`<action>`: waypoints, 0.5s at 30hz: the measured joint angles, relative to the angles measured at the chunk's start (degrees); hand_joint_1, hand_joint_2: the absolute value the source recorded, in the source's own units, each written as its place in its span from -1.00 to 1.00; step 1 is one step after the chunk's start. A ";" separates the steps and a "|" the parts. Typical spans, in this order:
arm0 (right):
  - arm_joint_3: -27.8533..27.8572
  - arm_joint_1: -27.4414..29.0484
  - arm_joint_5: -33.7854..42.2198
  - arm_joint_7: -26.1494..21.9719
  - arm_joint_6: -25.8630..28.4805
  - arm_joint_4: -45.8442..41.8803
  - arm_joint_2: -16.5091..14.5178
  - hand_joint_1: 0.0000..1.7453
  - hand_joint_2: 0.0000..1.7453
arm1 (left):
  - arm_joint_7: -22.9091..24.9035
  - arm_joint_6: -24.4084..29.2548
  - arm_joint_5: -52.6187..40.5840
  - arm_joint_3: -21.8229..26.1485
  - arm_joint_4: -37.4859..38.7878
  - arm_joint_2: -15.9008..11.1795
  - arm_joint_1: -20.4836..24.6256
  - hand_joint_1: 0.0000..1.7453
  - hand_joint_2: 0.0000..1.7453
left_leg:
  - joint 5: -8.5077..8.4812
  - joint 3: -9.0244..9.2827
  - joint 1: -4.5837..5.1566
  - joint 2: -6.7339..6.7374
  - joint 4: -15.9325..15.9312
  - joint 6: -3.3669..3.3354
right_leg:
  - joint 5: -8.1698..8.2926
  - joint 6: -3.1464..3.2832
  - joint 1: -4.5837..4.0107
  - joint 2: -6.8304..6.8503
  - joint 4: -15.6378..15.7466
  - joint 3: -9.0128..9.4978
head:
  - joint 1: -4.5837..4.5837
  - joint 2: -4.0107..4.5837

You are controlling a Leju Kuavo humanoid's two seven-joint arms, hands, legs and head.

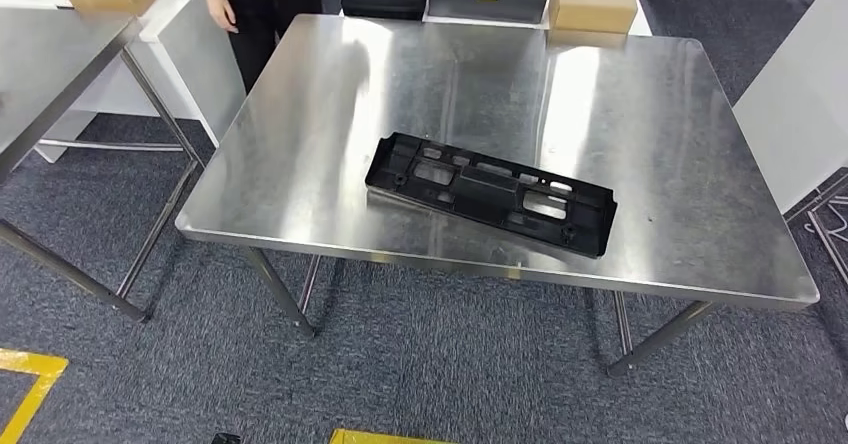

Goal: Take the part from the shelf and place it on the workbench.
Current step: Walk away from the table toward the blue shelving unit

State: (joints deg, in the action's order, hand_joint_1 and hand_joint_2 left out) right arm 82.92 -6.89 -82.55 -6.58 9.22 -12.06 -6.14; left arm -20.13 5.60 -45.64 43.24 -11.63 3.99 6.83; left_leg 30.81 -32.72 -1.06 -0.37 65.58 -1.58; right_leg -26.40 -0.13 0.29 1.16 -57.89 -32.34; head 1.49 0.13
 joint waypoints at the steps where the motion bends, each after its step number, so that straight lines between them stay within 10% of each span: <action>1: -0.04 0.00 -0.10 0.10 0.00 0.01 -0.03 -1.00 1.00 | 0.00 0.00 -0.04 -0.02 -0.01 0.02 0.08 -1.00 -1.00 | -0.44 2.52 0.20 0.02 -3.60 -0.26 | 0.43 -0.25 -0.08 0.03 -0.01 -0.33 | -0.05 0.00; 6: -0.20 -0.04 -0.52 0.39 -0.04 0.02 -0.09 -1.00 1.00 | 0.00 -0.01 -0.17 -0.07 0.01 0.19 0.23 -1.00 -1.00 | -1.66 4.19 1.19 0.19 -8.28 -1.41 | 1.69 -2.02 0.09 0.00 -0.02 -1.02 | 0.11 0.00; 11: -0.56 0.09 -0.80 0.68 -0.10 0.02 0.03 -1.00 1.00 | -0.49 -0.03 -0.21 -0.07 0.01 0.40 0.20 -1.00 -1.00 | -5.17 0.49 1.28 0.46 -9.14 -2.68 | -7.72 -0.73 0.16 -0.62 -12.02 -4.68 | -0.41 0.00; 13: -0.67 0.19 -0.80 0.84 -0.27 0.02 0.13 -1.00 1.00 | -0.74 -0.04 -0.33 -0.07 0.01 0.44 0.16 -1.00 -1.00 | -6.63 -1.37 1.46 0.47 -9.05 -2.59 | -7.45 -1.41 0.13 -0.66 -14.64 -3.63 | -0.48 0.00; 15: -0.81 0.26 -0.76 1.09 -0.41 0.02 0.21 -1.00 1.00 | -0.84 -0.04 -0.46 -0.07 0.01 0.48 0.20 -1.00 -1.00 | -8.06 -2.97 1.55 0.42 -8.92 -2.33 | -4.79 -2.22 0.05 -0.72 -10.10 0.97 | -0.50 0.00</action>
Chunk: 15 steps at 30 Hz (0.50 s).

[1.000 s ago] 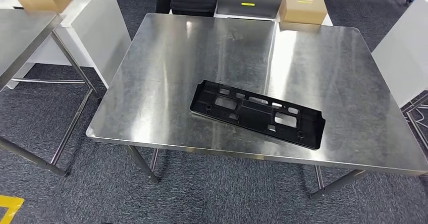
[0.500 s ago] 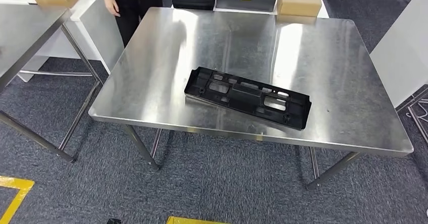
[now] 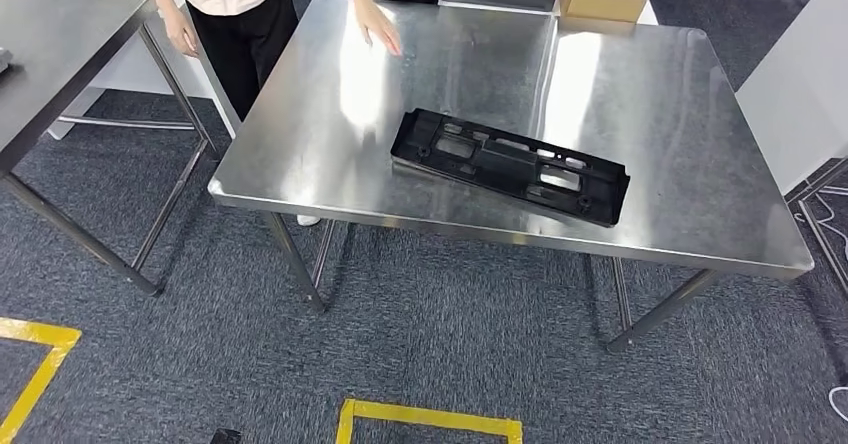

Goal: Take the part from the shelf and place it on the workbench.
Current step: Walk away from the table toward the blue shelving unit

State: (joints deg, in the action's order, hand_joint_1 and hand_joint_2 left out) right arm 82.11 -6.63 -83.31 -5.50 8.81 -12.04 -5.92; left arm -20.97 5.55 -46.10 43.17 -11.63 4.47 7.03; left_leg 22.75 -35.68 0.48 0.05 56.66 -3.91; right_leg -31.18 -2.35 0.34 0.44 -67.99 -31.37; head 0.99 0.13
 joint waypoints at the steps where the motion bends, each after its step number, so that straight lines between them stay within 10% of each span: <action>1: -0.08 -0.03 0.01 0.12 0.00 0.00 0.03 -1.00 1.00 | -0.01 0.00 -0.04 0.00 0.00 0.02 0.02 -1.00 -1.00 | -0.66 -0.60 0.11 -0.04 0.09 0.20 | 0.50 -0.01 -0.12 -0.04 4.26 3.25 | -0.01 0.00; 4: -0.38 -0.16 0.01 0.28 0.22 0.00 0.02 -1.00 1.00 | 0.03 0.00 -0.10 -0.02 0.00 0.08 0.13 -1.00 -1.00 | -2.60 -1.60 0.34 0.05 0.13 0.91 | -0.82 0.84 -0.73 -0.20 13.72 8.74 | 0.13 0.00; 7: -0.63 0.02 -0.04 0.41 0.45 0.08 -0.15 -1.00 1.00 | 0.15 0.00 -0.10 -0.03 0.01 -0.09 0.10 -1.00 -1.00 | -2.10 -2.22 0.04 -0.12 0.93 1.85 | 0.13 2.14 -0.25 0.10 14.07 7.76 | 0.17 0.00; 11: -0.83 0.12 -0.18 0.48 0.49 0.13 -0.20 -1.00 1.00 | 0.19 0.00 -0.07 -0.03 0.02 -0.15 0.03 -1.00 -1.00 | 8.74 -4.55 -0.88 -0.23 12.88 3.18 | 2.62 3.45 -0.02 0.67 13.89 5.16 | 0.50 0.00; 13: -0.98 0.12 -0.35 0.57 0.46 0.13 -0.16 -1.00 1.00 | 0.10 0.00 -0.02 -0.03 0.02 -0.16 0.02 -1.00 -1.00 | 8.91 -4.01 -1.32 -0.21 17.06 3.60 | 3.70 3.17 -0.07 0.78 13.34 3.37 | 0.53 0.00; 15: -1.10 0.10 -0.56 0.70 0.41 0.14 -0.16 -1.00 1.00 | -0.03 0.00 0.01 -0.03 0.01 -0.16 0.03 -1.00 -1.00 | 6.00 0.00 -1.70 -0.20 13.82 3.75 | 4.48 2.67 0.01 0.79 12.38 1.62 | 0.55 0.00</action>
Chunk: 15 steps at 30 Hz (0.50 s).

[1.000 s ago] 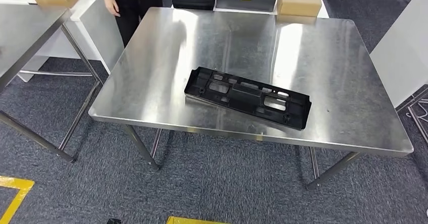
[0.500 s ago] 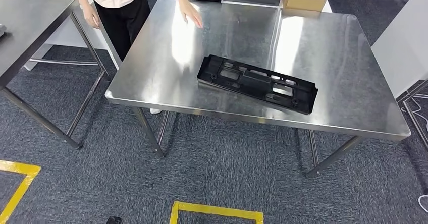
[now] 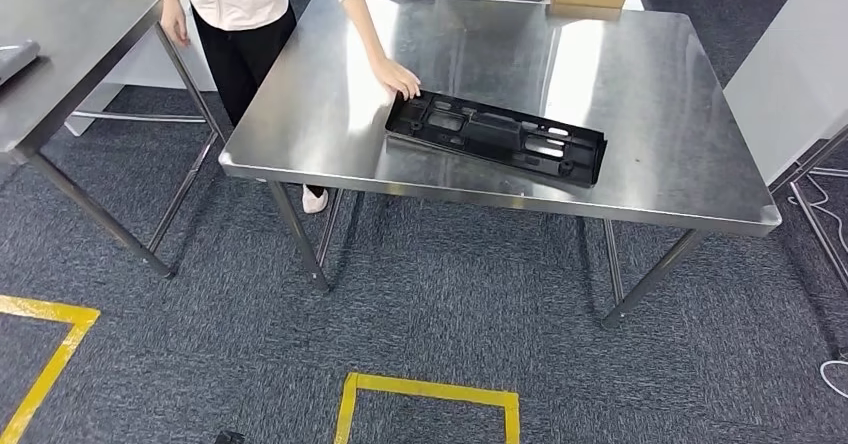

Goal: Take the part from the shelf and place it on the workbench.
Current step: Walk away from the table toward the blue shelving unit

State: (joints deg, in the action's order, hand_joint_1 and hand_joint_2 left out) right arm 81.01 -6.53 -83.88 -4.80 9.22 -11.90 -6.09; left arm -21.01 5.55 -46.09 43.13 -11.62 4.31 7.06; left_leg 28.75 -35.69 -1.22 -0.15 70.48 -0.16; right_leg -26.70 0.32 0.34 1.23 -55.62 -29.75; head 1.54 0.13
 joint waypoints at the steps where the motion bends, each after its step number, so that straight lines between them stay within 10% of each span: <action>1: -0.06 0.00 -0.05 0.05 -0.02 0.01 0.01 -1.00 1.00 | -0.07 0.00 0.01 -0.01 -0.01 0.01 0.03 -1.00 -1.00 | -0.44 2.99 -0.09 -0.01 -3.79 0.01 | 0.30 -0.28 -0.02 -0.01 -0.54 -0.76 | 0.02 0.00; 3: -0.22 -0.03 -0.11 0.14 -0.02 0.01 0.01 -1.00 1.00 | -0.14 0.00 0.02 -0.01 -0.02 0.03 0.11 -1.00 -1.00 | 0.54 7.49 0.10 -0.10 -10.64 -0.28 | 0.98 -1.10 -0.13 0.01 -1.29 -1.85 | -0.02 0.00; 5: -0.37 -0.07 -0.12 0.19 -0.02 0.01 -0.01 -1.00 1.00 | -0.15 -0.01 0.01 0.00 -0.02 0.02 0.09 -1.00 -1.00 | 1.24 8.12 0.52 -0.14 -13.00 -0.95 | 1.86 -2.09 -0.19 0.06 -1.39 -2.44 | -0.07 0.00; 7: -0.43 -0.04 -0.12 0.28 -0.02 0.01 0.03 -1.00 1.00 | -0.15 -0.03 0.01 0.01 -0.02 0.07 0.08 -1.00 -1.00 | 0.25 6.98 0.56 0.10 -13.37 -2.01 | 1.43 -2.57 -0.19 -0.10 -2.19 -3.35 | -0.07 0.00; 12: -0.50 0.13 -0.18 0.47 -0.02 0.07 -0.02 -1.00 1.00 | -0.16 -0.04 0.05 0.01 -0.01 0.02 0.10 -1.00 -1.00 | -3.22 2.78 0.85 0.44 -13.61 -3.52 | -8.33 -1.63 -0.01 -0.73 -16.35 -7.56 | -0.39 0.00; 15: -0.76 0.08 -0.48 0.47 0.02 0.08 0.04 -1.00 1.00 | -0.15 -0.04 0.19 0.01 -0.01 0.06 0.08 -1.00 -1.00 | -5.39 0.33 0.98 0.40 -13.48 -3.21 | -5.66 -3.16 0.04 -0.79 -14.46 -3.21 | -0.42 0.00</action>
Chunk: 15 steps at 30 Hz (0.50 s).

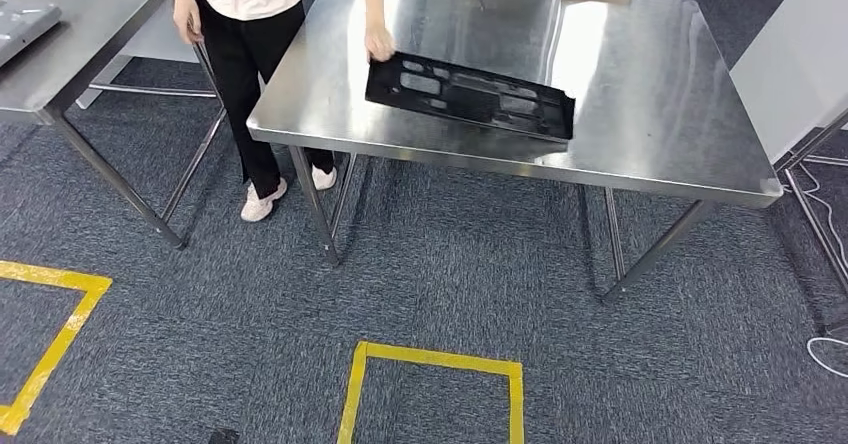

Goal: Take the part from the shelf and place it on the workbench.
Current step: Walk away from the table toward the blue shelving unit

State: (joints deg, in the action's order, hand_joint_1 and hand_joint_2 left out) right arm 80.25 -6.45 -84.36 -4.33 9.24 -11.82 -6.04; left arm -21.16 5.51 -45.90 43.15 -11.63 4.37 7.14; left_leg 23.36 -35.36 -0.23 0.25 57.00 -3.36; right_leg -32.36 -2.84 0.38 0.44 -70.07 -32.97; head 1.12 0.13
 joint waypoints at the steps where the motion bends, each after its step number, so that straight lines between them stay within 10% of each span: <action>1: -0.14 -0.06 -0.08 0.00 0.02 0.00 0.03 -1.00 1.00 | 0.00 0.00 0.08 0.00 0.00 0.03 -0.01 -1.00 -1.00 | -0.67 -0.63 0.01 -0.04 0.05 0.23 | 1.02 -0.18 -0.01 -0.04 4.20 3.15 | -0.03 0.00; 3: -0.37 -0.20 -0.18 0.00 0.06 0.00 0.09 -1.00 1.00 | -0.02 0.00 0.20 0.01 0.00 0.07 -0.01 -1.00 -1.00 | -1.91 -1.52 0.13 -0.05 0.02 0.83 | 0.96 0.36 -0.34 -0.16 12.97 8.74 | 0.03 0.00; 5: -0.51 -0.21 -0.34 0.00 0.07 0.00 0.09 -1.00 1.00 | -0.08 0.02 0.27 0.02 0.00 0.08 -0.02 -1.00 -1.00 | -3.12 -1.75 0.13 0.02 -0.29 1.48 | 0.34 1.13 -0.76 -0.28 16.80 10.39 | 0.04 0.00; 8: -0.66 -0.14 -0.67 0.11 0.09 0.03 -0.03 -1.00 1.00 | -0.14 0.05 0.31 0.02 0.00 0.03 -0.18 -1.00 -1.00 | -1.35 -2.61 -0.19 -0.22 0.85 2.47 | 1.74 2.61 -0.03 -0.14 17.00 9.27 | 0.19 0.00; 12: -0.84 -0.10 -0.95 0.19 0.14 0.04 -0.08 -1.00 1.00 | -0.15 0.08 0.31 0.02 0.02 0.07 -0.24 -1.00 -1.00 | 8.39 -5.36 -0.54 -0.38 13.88 3.45 | 3.40 3.77 -0.18 0.36 16.30 7.22 | 0.60 0.00; 15: -1.12 -0.08 -1.03 0.20 0.14 0.04 -0.16 -1.00 1.00 | -0.15 0.11 0.31 0.02 0.02 0.06 -0.27 -1.00 -1.00 | 6.16 -2.08 -0.55 -0.39 13.61 3.39 | 3.96 3.64 -0.27 0.44 14.65 4.97 | 0.64 0.00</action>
State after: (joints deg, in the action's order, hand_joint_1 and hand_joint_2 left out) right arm 79.13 -6.53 -85.39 -4.13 9.38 -11.78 -6.20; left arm -21.31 5.62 -45.59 43.17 -11.61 4.43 6.87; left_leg 29.52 -37.44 -0.79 -0.14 70.61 0.03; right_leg -28.39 0.80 0.11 0.88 -55.42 -28.00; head 1.76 0.13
